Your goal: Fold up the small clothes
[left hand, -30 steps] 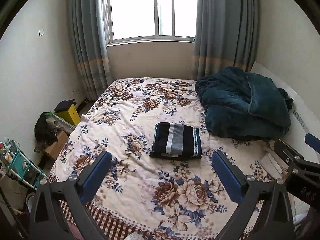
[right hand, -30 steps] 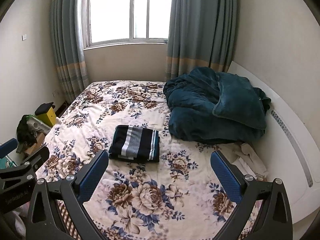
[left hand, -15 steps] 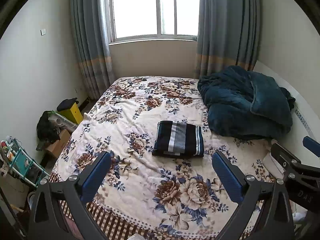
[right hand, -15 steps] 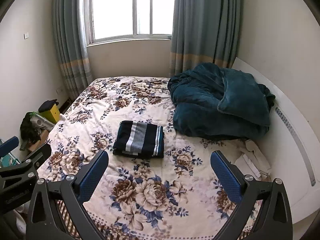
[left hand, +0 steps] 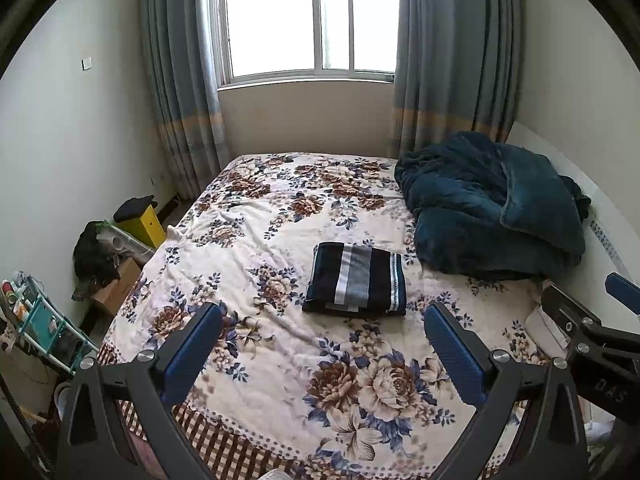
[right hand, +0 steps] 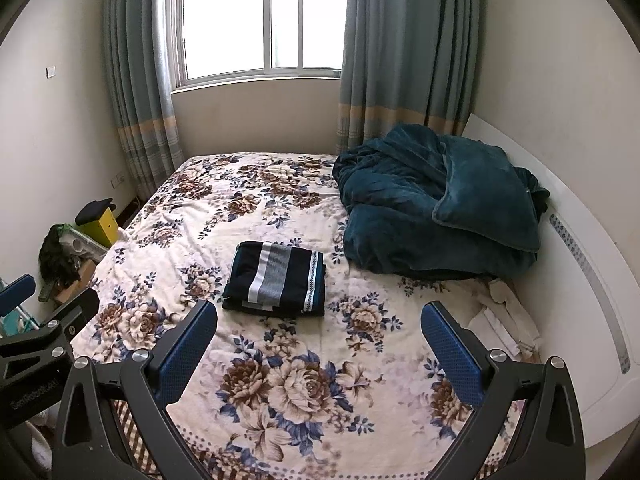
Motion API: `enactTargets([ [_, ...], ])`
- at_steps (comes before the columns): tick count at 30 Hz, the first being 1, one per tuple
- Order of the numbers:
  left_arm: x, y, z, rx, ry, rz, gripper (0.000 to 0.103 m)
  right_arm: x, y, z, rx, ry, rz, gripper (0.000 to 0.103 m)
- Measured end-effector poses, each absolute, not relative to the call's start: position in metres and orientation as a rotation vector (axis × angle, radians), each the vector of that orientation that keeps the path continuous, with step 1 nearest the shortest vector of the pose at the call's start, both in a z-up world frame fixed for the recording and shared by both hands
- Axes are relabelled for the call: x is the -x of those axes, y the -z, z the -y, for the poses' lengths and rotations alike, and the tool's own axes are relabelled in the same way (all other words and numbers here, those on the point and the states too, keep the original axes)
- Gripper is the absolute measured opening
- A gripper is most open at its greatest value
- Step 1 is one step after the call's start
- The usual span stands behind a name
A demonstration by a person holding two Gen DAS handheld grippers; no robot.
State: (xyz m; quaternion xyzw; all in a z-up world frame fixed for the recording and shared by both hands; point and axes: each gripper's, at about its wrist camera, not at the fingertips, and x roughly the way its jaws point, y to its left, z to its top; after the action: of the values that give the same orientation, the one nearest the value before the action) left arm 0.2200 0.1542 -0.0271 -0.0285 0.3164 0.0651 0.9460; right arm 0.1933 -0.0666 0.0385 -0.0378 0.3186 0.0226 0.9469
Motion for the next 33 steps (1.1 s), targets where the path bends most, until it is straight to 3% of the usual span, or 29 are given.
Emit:
enactTargets([
  [33,-0.2186,0.0258,-0.1519,0.059,-0.157,-0.645,0.103,-0.1970,-0.0321,0.0688,0.068,-0.047,-0.656,0.103],
])
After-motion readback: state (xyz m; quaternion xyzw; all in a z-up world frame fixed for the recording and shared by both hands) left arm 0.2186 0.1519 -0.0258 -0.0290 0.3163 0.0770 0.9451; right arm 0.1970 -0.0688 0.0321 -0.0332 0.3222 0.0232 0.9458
